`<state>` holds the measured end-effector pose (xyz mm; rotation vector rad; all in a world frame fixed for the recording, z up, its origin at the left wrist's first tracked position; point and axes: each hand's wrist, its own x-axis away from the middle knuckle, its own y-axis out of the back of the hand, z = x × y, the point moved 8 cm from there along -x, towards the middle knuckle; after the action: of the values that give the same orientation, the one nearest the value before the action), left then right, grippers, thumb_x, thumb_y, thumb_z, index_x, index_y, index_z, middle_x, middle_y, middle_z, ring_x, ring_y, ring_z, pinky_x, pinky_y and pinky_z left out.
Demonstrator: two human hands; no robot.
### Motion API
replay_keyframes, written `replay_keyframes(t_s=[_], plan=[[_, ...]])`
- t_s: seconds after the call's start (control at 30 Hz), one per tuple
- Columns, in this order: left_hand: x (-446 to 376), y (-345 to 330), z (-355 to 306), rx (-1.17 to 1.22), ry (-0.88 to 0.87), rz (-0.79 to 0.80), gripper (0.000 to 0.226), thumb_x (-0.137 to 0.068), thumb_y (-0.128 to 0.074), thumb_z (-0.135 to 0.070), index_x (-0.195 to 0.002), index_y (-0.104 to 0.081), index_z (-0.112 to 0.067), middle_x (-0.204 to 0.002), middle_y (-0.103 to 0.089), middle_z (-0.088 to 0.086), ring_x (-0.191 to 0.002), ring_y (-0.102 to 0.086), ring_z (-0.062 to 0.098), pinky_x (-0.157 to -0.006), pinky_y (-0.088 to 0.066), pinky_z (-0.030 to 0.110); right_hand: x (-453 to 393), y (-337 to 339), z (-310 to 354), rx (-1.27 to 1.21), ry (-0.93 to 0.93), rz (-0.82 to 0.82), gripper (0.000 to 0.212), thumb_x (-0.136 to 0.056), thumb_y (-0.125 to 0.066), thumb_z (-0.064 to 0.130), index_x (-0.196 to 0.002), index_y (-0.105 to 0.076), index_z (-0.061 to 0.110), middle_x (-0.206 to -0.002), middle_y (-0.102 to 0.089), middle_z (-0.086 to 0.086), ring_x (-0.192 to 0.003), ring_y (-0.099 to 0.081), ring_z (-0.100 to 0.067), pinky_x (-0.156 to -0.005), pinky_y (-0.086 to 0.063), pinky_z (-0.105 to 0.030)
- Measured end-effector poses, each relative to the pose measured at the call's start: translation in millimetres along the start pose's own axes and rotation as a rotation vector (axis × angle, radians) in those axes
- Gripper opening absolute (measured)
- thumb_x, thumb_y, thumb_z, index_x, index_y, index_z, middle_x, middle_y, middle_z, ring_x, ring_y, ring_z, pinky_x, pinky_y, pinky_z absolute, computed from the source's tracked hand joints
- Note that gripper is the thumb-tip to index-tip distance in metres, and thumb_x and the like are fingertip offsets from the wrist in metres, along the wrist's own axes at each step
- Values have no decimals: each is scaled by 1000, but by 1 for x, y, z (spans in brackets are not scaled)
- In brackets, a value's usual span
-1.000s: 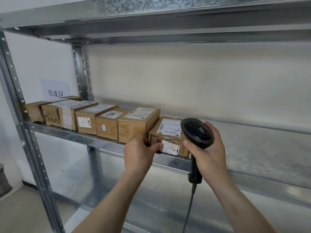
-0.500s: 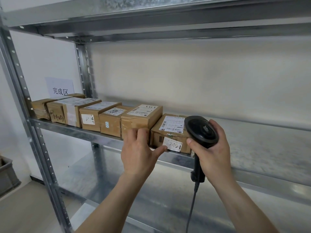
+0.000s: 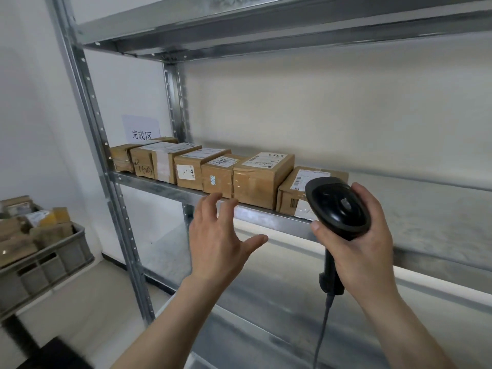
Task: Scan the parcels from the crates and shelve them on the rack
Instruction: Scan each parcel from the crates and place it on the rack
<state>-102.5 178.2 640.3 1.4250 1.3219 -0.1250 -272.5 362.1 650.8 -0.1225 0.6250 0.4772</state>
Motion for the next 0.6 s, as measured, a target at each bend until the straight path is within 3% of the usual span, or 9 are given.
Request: replay_keyframes(t_s=[0.07,0.13,0.2,0.27,0.6], plan=[[6,17,21,-33,14,3,86,-65,-82,-68,-133,-57,-20,-146,-46,11,-137,-42,35,-102,-49,53,12,-19,4,-32,-12,49,80,-73,-91,12,-137,-50,37,-115,-62,35,-116,-63,-4,-103,-53,-44],[11,33,43,-62,33,3,88,-65,-82,-68,-134,-57,-19,-147,-46,12,-137,-41,36,-103,-48,55,23,-41,13,-59,-12,84,83,-64,-92,34,-136,-51,45,-122,-62,26,-117,-65,-22,-97,-54,-60],[16,48,67,-71,60,18,89,-66,-80,-68,-136,-56,-19,-149,-43,11,-139,-38,34,-107,-45,53,33,-65,21,-63,-7,122,83,-59,-85,47,-134,-51,51,-125,-61,24,-117,-64,-28,-95,-54,-64],[23,64,93,-83,82,24,90,-67,-80,-69,-138,-55,-19,-151,-42,10,-141,-37,33,-108,-43,54,46,-90,26,-64,-22,162,88,-60,-86,46,-139,-49,47,-127,-59,25,-120,-63,-27,-96,-53,-64],[64,170,276,-229,189,53,92,-65,-78,-71,-138,-52,-21,-152,-39,12,-144,-32,36,-112,-40,57,139,-254,60,-94,-97,300,87,-74,-91,15,-144,-46,40,-122,-60,29,-119,-63,-31,-98,-51,-65]])
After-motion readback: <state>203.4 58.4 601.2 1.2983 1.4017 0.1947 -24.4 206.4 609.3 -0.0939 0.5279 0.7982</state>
